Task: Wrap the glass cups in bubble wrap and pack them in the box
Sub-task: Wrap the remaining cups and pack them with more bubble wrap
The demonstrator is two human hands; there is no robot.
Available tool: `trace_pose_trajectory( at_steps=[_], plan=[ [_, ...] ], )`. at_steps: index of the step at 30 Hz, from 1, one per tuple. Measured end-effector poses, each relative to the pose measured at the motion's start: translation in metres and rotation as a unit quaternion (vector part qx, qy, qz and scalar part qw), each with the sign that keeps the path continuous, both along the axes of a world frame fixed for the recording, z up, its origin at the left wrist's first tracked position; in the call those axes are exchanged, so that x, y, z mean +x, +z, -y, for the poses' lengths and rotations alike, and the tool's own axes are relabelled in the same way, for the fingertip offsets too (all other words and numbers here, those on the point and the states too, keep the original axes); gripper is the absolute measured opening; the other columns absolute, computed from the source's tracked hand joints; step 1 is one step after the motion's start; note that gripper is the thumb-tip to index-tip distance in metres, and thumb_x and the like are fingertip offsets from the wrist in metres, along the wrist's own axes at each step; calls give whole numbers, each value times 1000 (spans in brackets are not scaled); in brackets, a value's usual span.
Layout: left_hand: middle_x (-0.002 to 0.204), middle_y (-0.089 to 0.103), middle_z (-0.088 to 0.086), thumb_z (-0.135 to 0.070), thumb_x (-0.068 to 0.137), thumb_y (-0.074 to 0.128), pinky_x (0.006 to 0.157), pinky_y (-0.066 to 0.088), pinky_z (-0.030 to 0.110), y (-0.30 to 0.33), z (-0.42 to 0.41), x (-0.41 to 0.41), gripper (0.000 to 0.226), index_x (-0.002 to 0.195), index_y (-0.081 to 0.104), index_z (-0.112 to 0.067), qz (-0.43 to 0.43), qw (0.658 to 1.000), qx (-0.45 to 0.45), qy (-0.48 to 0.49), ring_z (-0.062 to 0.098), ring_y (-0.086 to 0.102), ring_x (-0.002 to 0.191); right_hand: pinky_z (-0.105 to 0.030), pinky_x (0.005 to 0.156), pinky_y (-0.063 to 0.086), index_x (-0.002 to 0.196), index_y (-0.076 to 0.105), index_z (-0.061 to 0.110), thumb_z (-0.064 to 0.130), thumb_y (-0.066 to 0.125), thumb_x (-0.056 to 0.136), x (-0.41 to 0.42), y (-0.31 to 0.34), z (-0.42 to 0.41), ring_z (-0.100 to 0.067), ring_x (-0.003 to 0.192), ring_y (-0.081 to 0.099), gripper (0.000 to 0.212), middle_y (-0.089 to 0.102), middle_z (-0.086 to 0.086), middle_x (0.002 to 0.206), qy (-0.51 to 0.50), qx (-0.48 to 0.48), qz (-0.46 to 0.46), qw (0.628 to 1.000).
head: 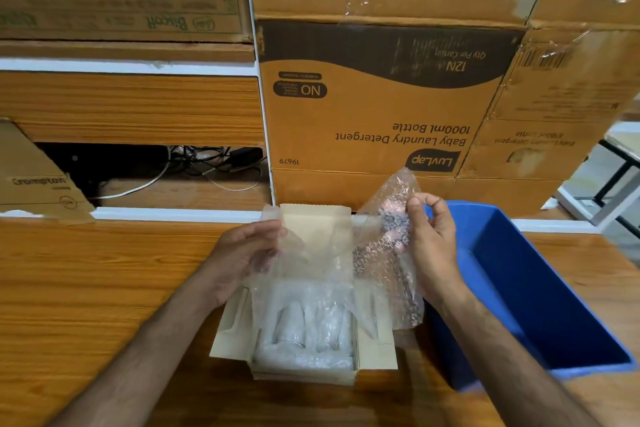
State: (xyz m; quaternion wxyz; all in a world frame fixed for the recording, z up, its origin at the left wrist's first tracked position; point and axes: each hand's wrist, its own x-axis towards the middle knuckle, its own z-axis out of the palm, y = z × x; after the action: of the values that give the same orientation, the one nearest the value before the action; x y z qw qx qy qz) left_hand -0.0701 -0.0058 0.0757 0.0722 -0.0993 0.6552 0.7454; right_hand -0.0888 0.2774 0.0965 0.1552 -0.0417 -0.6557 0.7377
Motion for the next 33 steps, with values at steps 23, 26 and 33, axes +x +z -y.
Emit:
trace_pose_trajectory(
  at_steps=[23, 26, 33],
  plan=[
    [85, 71, 11, 7, 99, 56, 45, 45, 20, -75, 170, 48, 23, 105, 71, -9, 152, 915, -367, 69, 12, 62, 53, -43, 66, 47, 115, 51, 15, 31, 51, 109, 7, 4, 42, -31, 66, 52, 17, 78, -3, 77, 95, -9, 68, 993],
    [125, 63, 14, -25, 91, 73, 81, 58, 41, -88, 171, 49, 27, 117, 68, -18, 136, 832, -531, 90, 34, 64, 96, -49, 69, 39, 111, 52, 21, 34, 52, 106, 8, 1, 44, -34, 78, 44, 15, 80, -12, 86, 102, -10, 79, 992],
    [124, 59, -12, -63, 84, 70, 85, 55, 33, -6, -8, 68, 74, 144, 42, -30, -36, 985, -159, 60, 10, 65, 108, -52, 79, 53, 105, 62, 28, 45, 60, 97, 6, 0, 54, -28, 82, 53, 19, 73, -17, 90, 59, -61, 80, 993]
  ],
)
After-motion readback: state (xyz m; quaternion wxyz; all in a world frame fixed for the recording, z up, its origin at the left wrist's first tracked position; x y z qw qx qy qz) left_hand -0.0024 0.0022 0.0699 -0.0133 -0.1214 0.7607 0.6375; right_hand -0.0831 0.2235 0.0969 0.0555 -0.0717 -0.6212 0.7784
